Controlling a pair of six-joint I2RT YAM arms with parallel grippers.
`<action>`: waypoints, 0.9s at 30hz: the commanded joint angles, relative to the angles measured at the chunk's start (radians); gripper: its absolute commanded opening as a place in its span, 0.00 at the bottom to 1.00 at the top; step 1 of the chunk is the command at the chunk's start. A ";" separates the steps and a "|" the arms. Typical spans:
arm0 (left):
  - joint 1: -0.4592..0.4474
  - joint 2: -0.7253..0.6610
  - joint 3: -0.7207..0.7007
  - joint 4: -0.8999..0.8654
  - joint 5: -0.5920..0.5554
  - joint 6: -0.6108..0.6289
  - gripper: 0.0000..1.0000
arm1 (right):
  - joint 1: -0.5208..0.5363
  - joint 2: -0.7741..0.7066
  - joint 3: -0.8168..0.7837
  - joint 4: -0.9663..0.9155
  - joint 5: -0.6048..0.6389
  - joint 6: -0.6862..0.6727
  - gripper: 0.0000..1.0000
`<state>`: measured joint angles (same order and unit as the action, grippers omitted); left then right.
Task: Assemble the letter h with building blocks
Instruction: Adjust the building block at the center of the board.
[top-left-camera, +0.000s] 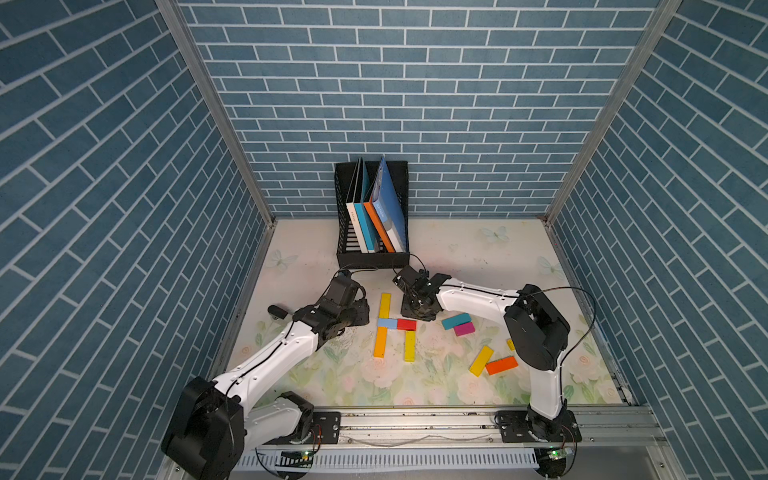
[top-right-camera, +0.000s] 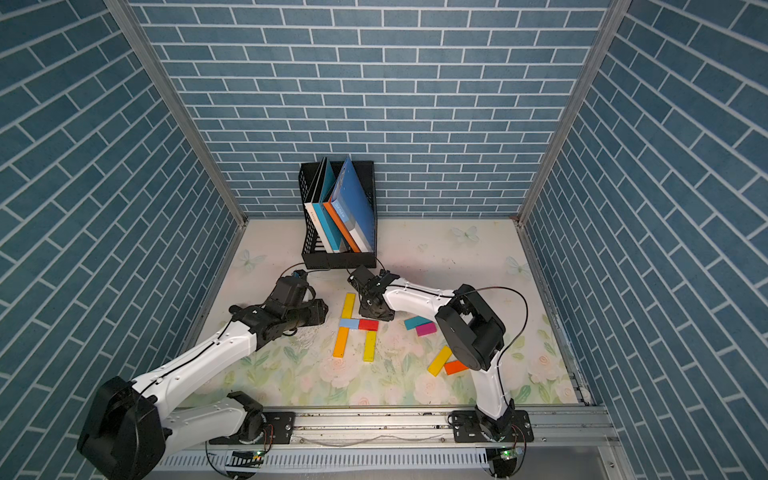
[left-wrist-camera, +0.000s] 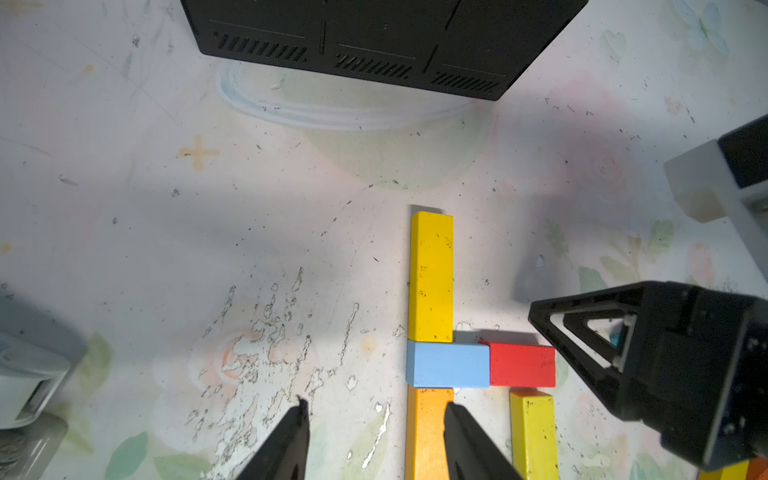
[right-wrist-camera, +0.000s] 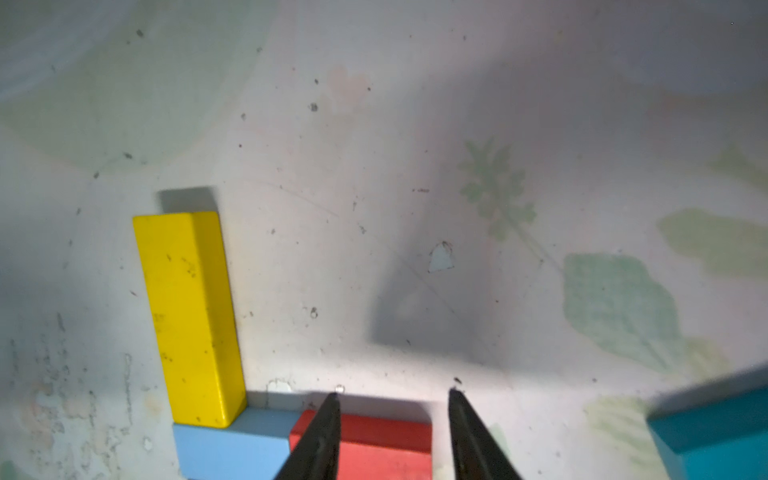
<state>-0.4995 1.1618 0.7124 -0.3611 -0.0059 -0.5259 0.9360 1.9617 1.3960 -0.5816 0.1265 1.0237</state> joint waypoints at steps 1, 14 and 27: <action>0.005 0.006 -0.011 -0.001 -0.005 0.009 0.57 | 0.057 -0.088 -0.032 -0.082 0.053 0.001 0.57; 0.003 0.007 -0.011 -0.001 -0.003 0.010 0.57 | 0.178 -0.071 -0.129 -0.049 -0.008 0.105 0.56; 0.003 0.010 -0.011 0.001 -0.001 0.010 0.57 | 0.177 -0.026 -0.133 -0.027 -0.028 0.125 0.52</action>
<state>-0.4995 1.1618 0.7120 -0.3611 -0.0055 -0.5259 1.1145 1.9133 1.2720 -0.6056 0.0998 1.1061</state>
